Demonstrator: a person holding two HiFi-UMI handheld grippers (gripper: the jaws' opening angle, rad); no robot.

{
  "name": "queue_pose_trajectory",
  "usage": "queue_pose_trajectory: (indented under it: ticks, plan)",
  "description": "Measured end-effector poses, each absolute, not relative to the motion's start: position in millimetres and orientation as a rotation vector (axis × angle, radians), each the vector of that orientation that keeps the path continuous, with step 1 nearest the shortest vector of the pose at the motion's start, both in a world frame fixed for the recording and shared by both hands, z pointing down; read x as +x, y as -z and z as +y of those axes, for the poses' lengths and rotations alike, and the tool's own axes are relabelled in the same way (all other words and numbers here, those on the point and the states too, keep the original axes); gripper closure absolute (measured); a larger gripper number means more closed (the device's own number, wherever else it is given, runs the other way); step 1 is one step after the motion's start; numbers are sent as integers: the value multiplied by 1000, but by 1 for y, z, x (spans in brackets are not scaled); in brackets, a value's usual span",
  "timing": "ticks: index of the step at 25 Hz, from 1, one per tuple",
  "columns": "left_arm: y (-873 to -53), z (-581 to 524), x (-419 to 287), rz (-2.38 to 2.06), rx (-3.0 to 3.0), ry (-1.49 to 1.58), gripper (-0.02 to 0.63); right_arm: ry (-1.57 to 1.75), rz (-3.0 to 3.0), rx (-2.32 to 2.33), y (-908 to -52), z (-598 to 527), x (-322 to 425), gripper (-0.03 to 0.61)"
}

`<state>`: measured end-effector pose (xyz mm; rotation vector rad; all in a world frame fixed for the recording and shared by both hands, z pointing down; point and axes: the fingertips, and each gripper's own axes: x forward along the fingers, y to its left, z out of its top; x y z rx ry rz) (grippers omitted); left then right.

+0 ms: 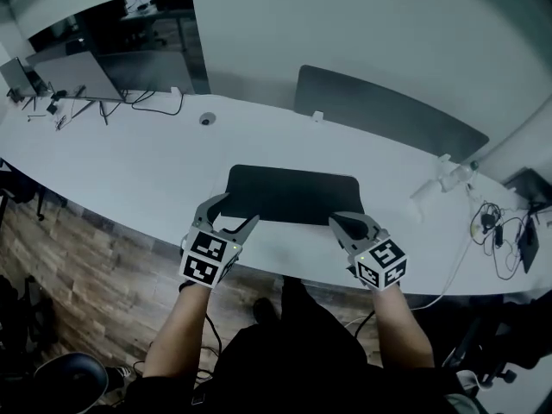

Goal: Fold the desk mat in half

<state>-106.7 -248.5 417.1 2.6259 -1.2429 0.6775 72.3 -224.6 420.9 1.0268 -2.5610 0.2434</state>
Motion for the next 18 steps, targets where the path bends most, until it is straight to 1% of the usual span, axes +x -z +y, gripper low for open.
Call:
queue_pose_trajectory:
  ticks: [8,15,18]
  plan:
    - [-371,-208,-110,-1258,2679,-462,327,-171,-2586,1129,-364,-177,83,577]
    - [-348,-196,-110,-1249,2666,-322,331,-66,-2626,1188,-318,-171,88,578]
    - [-342,-192,-100,-1254,2663,-314,332,-54,-2617,1223,-312,-171,104,577]
